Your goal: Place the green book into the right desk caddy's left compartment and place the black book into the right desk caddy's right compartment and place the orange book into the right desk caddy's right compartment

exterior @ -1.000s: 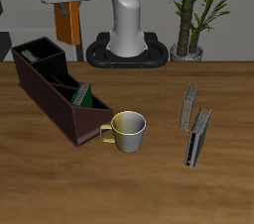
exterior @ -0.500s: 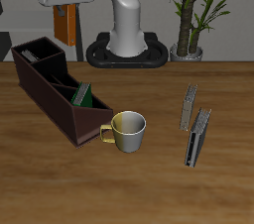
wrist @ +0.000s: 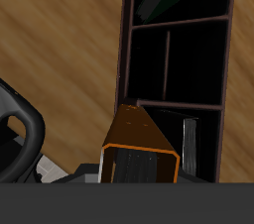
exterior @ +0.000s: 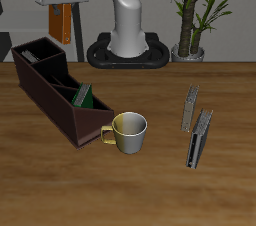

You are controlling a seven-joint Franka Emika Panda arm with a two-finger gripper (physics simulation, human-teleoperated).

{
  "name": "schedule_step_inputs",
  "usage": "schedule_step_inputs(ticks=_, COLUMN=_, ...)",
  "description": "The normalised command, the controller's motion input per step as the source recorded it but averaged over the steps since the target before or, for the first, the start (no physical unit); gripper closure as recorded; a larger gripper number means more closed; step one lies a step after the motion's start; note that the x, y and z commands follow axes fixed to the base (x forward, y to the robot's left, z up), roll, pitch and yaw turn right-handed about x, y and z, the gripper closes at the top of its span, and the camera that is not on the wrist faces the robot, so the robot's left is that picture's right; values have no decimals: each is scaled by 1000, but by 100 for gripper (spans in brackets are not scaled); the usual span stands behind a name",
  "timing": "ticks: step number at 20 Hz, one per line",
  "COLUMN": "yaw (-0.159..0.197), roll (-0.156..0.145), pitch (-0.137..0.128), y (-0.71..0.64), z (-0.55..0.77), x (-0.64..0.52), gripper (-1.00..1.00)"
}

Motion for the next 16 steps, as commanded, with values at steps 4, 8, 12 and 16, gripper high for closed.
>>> schedule_step_inputs(ticks=4, yaw=-4, roll=-35, pitch=9, y=-159, z=-42, x=-131, gripper=100)
schedule_step_inputs(ticks=8, yaw=-19, roll=10, pitch=7, y=-169, z=-4, x=-118, gripper=100)
schedule_step_inputs(ticks=12, yaw=2, roll=52, pitch=6, y=-138, z=42, x=-60, gripper=100)
schedule_step_inputs(ticks=16, yaw=-38, roll=15, pitch=21, y=-262, z=202, x=19, gripper=100)
